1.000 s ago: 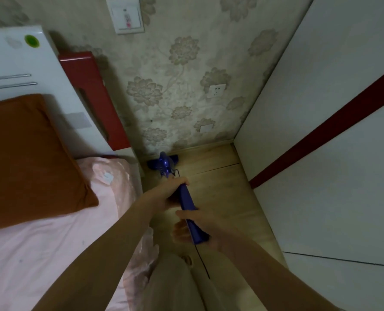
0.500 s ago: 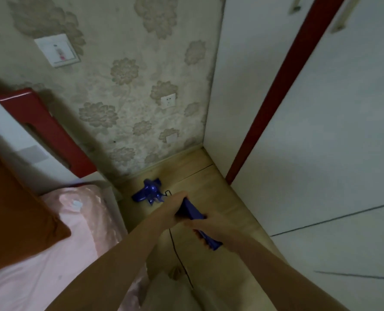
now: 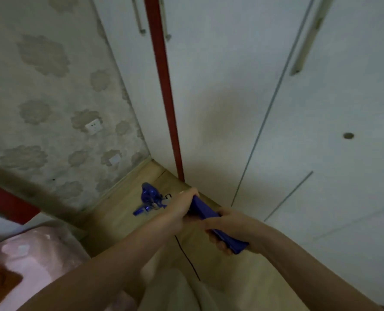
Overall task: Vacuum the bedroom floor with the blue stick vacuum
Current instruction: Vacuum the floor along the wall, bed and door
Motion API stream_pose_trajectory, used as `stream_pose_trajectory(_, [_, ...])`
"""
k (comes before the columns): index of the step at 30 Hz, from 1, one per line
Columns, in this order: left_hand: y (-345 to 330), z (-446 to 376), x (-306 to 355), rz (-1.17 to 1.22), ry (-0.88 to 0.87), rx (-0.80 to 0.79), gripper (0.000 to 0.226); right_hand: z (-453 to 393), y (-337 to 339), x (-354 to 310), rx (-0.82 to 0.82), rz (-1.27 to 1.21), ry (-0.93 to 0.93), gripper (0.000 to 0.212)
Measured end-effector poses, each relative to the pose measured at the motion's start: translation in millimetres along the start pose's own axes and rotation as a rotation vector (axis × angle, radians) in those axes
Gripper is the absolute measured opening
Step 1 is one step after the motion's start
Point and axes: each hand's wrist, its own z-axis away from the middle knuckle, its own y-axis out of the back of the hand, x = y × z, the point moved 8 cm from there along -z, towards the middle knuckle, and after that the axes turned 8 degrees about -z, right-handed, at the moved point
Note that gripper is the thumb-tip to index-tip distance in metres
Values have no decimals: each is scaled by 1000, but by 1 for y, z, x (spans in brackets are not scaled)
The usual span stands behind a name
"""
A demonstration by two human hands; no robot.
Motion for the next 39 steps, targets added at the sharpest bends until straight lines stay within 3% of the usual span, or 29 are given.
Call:
stream_pose_trajectory(6, [-100, 54, -19, -183, 6, -101, 10, 80, 45, 61, 145, -202, 0, 14])
stream_pose_trajectory(15, [-231, 98, -76, -346, 106, -462, 11, 182, 79, 143, 426, -547, -77, 18])
stream_pose_trajectory(18, [-278, 114, -104, -509, 149, -616, 12, 219, 81, 174, 567, -704, -106, 21])
stream_pose_trajectory(26, [-386, 195, -182, -836, 293, -1076, 50, 314, 67, 247, 996, -1177, -111, 44])
stream_pose_trajectory(31, [-453, 284, -228, -1014, 287, -1378, 38, 388, 65, 300, 1290, -1375, 7, 43])
stream_pose_trajectory(39, [-582, 400, -316, -1248, 174, -1554, 21, 506, 99, 402, 1626, -1491, 100, 40])
